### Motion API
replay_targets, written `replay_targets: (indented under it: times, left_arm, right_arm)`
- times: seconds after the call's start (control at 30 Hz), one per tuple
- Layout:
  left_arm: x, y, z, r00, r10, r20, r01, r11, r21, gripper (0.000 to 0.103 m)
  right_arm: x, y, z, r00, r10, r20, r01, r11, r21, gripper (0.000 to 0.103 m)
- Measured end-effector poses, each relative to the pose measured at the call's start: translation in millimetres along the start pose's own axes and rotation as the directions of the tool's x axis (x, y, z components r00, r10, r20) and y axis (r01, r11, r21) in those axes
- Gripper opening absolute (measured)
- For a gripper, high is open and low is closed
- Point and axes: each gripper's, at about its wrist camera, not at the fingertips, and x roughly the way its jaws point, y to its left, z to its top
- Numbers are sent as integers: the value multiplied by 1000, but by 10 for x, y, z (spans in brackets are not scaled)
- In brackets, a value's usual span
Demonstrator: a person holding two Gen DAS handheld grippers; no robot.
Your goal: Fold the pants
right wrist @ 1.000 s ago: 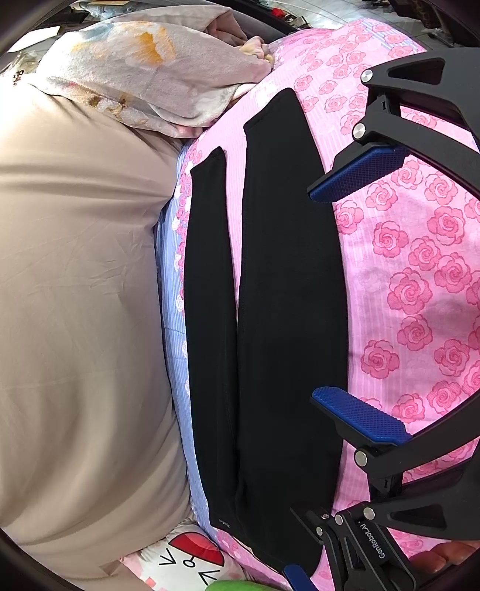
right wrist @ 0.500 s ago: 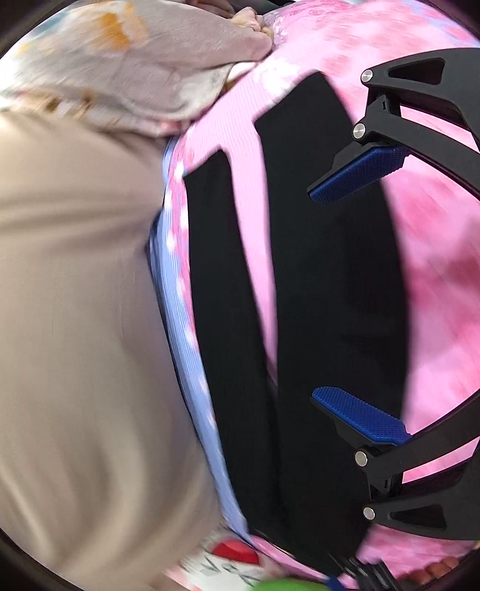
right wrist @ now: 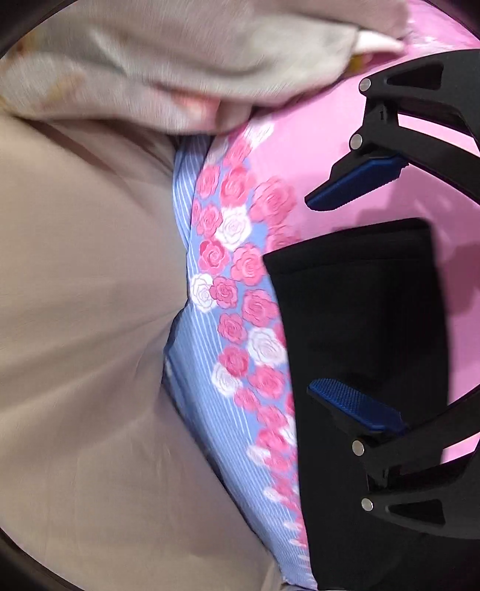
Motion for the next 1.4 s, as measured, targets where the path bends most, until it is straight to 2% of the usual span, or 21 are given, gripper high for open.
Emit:
replay_targets:
  times: [0.1,0.13,0.17,0.2,0.23,0.27,0.3,0.33,0.37,0.43,0.5,0.57,0.63,0.67,0.7,0.8,0.9,1.1,1.2,1.27,1.4]
  left_arm:
    - [369,217,266,999,-20,-38,20,1000,-12,98]
    - [514,295,349,997,-26,-68,25,1000,-16,98]
    - [696,406,457,996,-11,-94,9,1000,-30,98]
    - [815,475,528,995,-3,-101,-1,999,-35,98]
    - [936,561,610,994,39,-102,-43,999,-34,98]
    - [1037,658,693,990,115,-86,-119,992,-39,98]
    - [1114,719,760,987,146,-70,-150,988,-42,98]
    - [1199,779,819,985,159,-64,-162,986,-43,98]
    - [1335,859,881,985,148,-89,-153,987,-51,98]
    - [1562,959,934,983,87,-164,-102,991,-84,98]
    - [1778,1050,953,972,43,-229,-76,988,-138,98]
    - [1910,1095,981,968,21,-250,-65,983,-170,96]
    - [2032,1119,1023,964,-37,-264,-18,978,-206,69]
    - [2051,1118,1037,962,-39,-272,-20,977,-211,48]
    - [2030,1113,1075,964,-16,-264,-40,978,-204,21]
    - [1786,1136,1129,976,-59,-209,11,975,-223,21]
    - [1307,1177,1118,989,-87,-122,60,976,-211,20]
    - [140,1361,738,989,-150,-15,145,973,-181,20]
    - [-253,1484,359,990,-138,-17,134,978,-158,20]
    - [-373,1541,52,990,-132,-56,122,981,-151,20]
    - [-403,1577,-477,988,-75,-138,54,987,-148,23]
  right_arm:
    - [266,9,89,998,-12,-55,11,1000,-19,82]
    - [357,27,105,997,-17,-77,14,999,-31,73]
    - [409,37,118,996,-17,-89,14,999,-39,66]
    - [439,60,120,996,-22,-91,17,999,-50,65]
    - [435,99,119,997,-26,-75,21,998,-66,59]
    - [424,126,117,997,-25,-66,20,997,-76,44]
    - [414,148,114,998,-19,-63,14,997,-82,35]
    - [390,163,106,998,13,-66,-18,997,-75,20]
    - [361,183,93,997,31,-66,-36,997,-67,18]
    - [305,271,64,999,3,-52,-8,995,-100,15]
    - [275,325,35,999,-6,-50,0,994,-112,14]
    - [226,345,11,999,-9,-37,5,995,-104,14]
    - [181,357,7,1000,-10,-30,7,996,-93,14]
    - [157,364,0,1000,-10,-27,8,996,-88,14]
    - [146,328,4,1000,-7,-23,5,997,-83,14]
    - [-19,301,-22,1000,0,-2,0,997,-83,13]
    - [-370,308,-83,998,26,49,-22,995,-94,12]
    - [-1097,288,-281,985,102,141,-81,986,-147,12]
    - [-1480,197,-568,980,117,162,-87,979,-185,12]
    - [-1666,78,-799,980,127,151,-98,978,-186,12]
    - [-1668,-62,-1282,990,109,85,-91,977,-193,13]
